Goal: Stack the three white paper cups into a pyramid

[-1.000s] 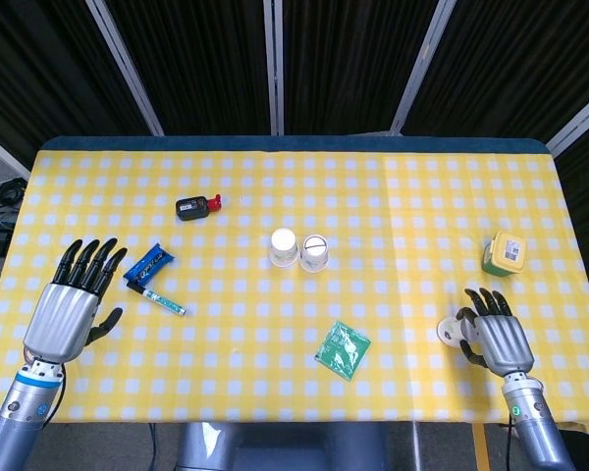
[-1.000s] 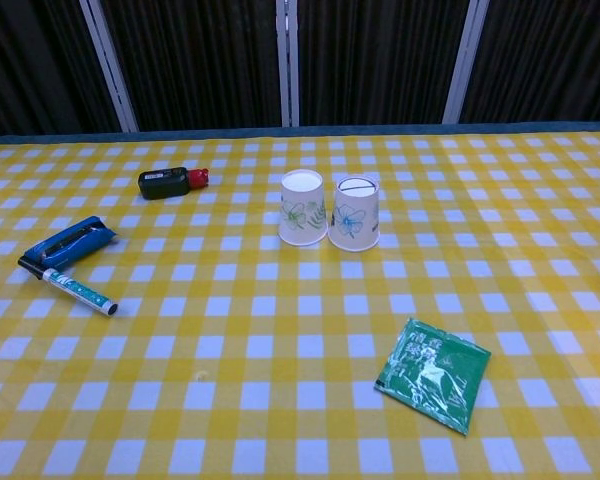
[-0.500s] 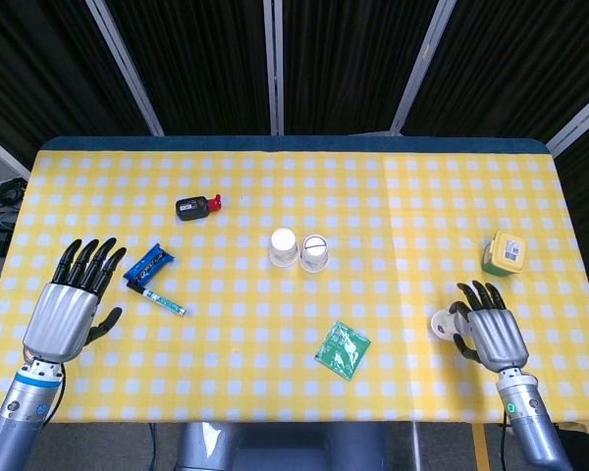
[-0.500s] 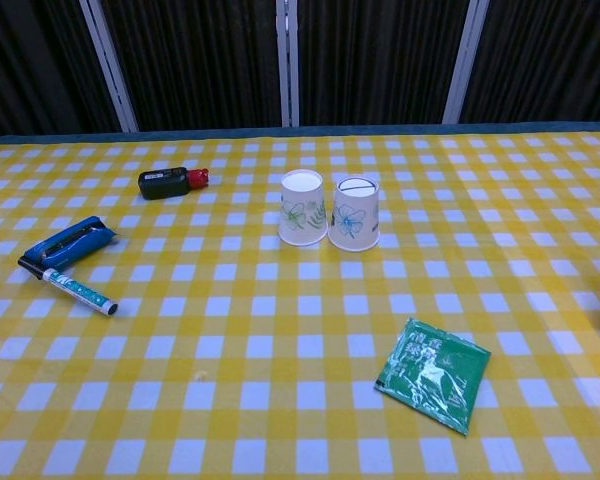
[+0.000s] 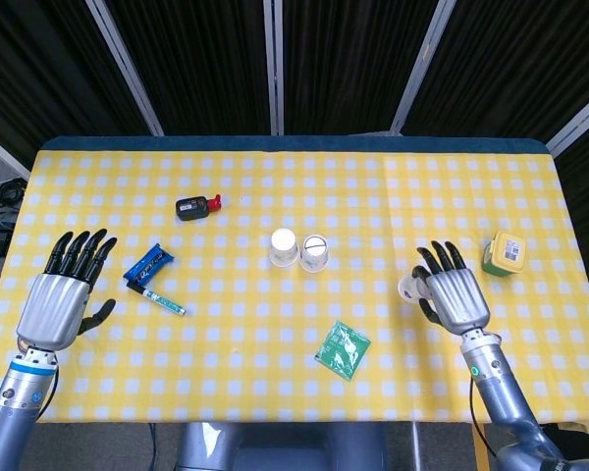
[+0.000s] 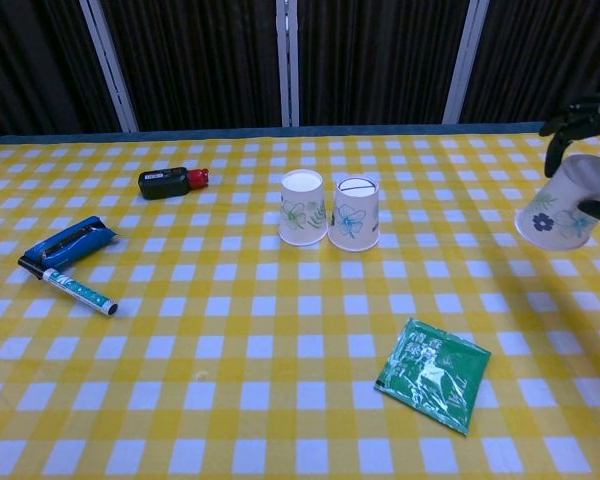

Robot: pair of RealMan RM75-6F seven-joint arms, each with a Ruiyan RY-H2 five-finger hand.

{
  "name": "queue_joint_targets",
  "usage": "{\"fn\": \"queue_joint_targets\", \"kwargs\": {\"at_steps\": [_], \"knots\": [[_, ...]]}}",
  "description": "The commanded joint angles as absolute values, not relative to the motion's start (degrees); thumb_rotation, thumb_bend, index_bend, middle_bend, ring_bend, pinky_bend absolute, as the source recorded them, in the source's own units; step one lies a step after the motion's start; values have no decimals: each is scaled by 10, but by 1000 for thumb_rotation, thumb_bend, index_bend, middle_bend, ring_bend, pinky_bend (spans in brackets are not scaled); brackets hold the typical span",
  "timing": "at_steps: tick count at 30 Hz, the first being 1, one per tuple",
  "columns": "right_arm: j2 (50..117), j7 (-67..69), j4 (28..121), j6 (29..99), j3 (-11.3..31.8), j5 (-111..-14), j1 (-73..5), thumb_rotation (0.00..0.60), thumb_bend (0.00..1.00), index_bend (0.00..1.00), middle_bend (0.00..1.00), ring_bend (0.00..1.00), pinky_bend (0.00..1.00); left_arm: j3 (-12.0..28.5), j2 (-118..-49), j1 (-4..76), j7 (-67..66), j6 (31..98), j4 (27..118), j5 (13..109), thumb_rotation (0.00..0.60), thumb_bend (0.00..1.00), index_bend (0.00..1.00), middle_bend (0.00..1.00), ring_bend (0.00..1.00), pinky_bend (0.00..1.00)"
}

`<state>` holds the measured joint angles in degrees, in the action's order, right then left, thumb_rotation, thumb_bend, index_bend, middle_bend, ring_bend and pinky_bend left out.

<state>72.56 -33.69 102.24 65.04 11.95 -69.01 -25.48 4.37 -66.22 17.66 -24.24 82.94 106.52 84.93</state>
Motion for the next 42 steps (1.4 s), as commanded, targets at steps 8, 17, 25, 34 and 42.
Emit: {"fn": "queue_joint_targets", "kwargs": {"at_steps": [8, 17, 25, 34, 42], "knots": [[772, -451, 1034, 613, 215, -558, -388, 600, 320, 491, 131, 0, 0, 58, -656, 189, -213, 792, 1051, 817, 600, 274, 0, 0, 0, 0], [815, -502, 1013, 600, 249, -465, -493, 600, 321, 491, 131, 0, 0, 67, -648, 200, -184, 767, 1042, 801, 600, 274, 0, 0, 0, 0], [876, -498, 955, 585, 249, -426, -567, 600, 322, 497, 134, 0, 0, 72, -639, 205, -169, 748, 1041, 779, 600, 274, 0, 0, 0, 0], [907, -493, 919, 586, 225, -410, -607, 600, 322, 500, 135, 0, 0, 74, -633, 206, -152, 742, 1038, 773, 600, 274, 0, 0, 0, 0], [905, -487, 910, 592, 211, -401, -612, 600, 321, 500, 137, 0, 0, 70, -624, 212, -133, 721, 1039, 773, 600, 274, 0, 0, 0, 0]]}}
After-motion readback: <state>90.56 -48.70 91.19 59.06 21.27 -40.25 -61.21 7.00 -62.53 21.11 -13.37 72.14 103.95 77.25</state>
